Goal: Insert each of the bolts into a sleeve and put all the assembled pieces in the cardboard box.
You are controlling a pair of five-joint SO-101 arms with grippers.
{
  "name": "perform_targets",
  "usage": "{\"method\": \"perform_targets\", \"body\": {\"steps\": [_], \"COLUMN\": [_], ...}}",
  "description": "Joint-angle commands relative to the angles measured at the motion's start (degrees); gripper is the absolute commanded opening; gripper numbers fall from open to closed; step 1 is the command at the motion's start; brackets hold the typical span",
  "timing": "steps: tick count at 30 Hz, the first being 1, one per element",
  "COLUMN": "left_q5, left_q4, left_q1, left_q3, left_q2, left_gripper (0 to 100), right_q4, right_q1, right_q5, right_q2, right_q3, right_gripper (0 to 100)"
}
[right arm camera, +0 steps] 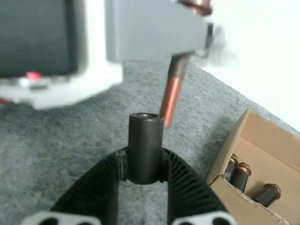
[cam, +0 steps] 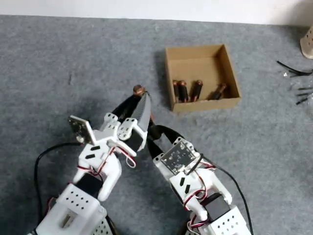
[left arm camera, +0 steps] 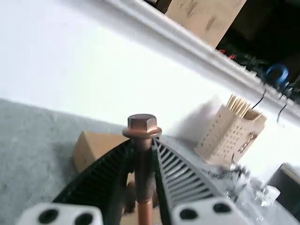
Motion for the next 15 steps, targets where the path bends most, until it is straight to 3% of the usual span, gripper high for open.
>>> {"method": "perform_targets", "body": {"steps": [1,8,11,15], "left_q5": [-0.18,4.66,4.66,4.66], "left_q4": [3.52,23.56,25.23,25.23], "left_q1": [-0.40,-0.13,-0.13,0.40], "left_q3": [-1.01,1.89,5.32,6.99], "left_q2": [-7.34,-28.26,-34.86,-32.75], "left_gripper": [0,0,0,0], "right_q4": [0.22,0.22,0.22,0.22], "right_q1": [-0.48,-0.48,-0.48,-0.48], "right_q5": [0.70,0.70,0.70,0.70], "right_q2": [-0.48,-0.48,-0.48,-0.48], "right_q3": [7.87,7.78,7.78,7.78], "right_gripper": [0.5,0.5,0.5,0.5]}}
